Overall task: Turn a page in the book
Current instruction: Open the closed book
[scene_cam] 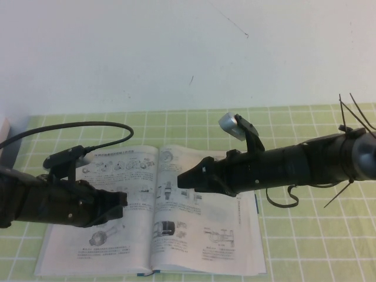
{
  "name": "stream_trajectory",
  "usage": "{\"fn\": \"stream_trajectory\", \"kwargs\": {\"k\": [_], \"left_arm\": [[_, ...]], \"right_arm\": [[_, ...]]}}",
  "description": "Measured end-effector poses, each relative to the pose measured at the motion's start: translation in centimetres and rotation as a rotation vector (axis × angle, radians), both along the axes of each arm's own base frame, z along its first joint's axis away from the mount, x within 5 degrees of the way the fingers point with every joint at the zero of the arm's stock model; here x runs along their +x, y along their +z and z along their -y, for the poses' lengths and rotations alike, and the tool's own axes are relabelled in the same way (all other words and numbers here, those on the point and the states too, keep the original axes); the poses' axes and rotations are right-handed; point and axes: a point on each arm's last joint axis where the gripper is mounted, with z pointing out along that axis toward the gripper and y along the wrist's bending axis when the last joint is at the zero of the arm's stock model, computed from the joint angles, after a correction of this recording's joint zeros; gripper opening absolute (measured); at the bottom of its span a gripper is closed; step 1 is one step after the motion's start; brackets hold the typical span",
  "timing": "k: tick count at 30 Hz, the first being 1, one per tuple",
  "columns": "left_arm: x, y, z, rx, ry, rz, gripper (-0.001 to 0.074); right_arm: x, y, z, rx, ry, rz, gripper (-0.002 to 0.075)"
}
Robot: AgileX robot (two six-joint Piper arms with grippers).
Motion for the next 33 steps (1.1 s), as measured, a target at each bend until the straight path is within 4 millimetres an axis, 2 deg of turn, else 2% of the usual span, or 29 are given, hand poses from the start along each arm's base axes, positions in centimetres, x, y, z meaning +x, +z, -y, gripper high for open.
{"fn": "stream_trajectory", "kwargs": {"k": [5, 8, 12, 15, 18, 23, 33], "left_arm": [[-0.1, 0.0, 0.1, -0.007, -0.007, -0.004, -0.0002], [-0.1, 0.0, 0.1, -0.011, -0.010, -0.006, -0.0002], [-0.1, 0.0, 0.1, -0.012, -0.012, -0.008, -0.0002], [-0.1, 0.0, 0.1, -0.008, -0.007, -0.006, -0.0002], [0.0, -0.1, 0.1, -0.007, -0.006, -0.008, -0.0002], [0.0, -0.1, 0.0, -0.002, -0.002, -0.005, -0.0002], [0.0, -0.1, 0.0, 0.001, -0.002, -0.003, -0.0002]], "right_arm": [[0.0, 0.3, 0.4, 0.042, 0.024, -0.009, 0.0480], [0.4, 1.5, 1.9, 0.050, 0.030, -0.016, 0.0481], [0.1, 2.7, 4.3, -0.090, 0.058, -0.070, 0.0481], [-0.6, 2.0, 5.5, -0.238, 0.096, -0.145, 0.0481], [-0.9, 1.0, 5.9, -0.309, 0.113, -0.193, 0.0481], [-0.9, -0.7, 6.0, -0.334, 0.118, -0.250, 0.0481], [-0.5, -1.6, 5.8, -0.259, 0.103, -0.292, 0.0481]]}}
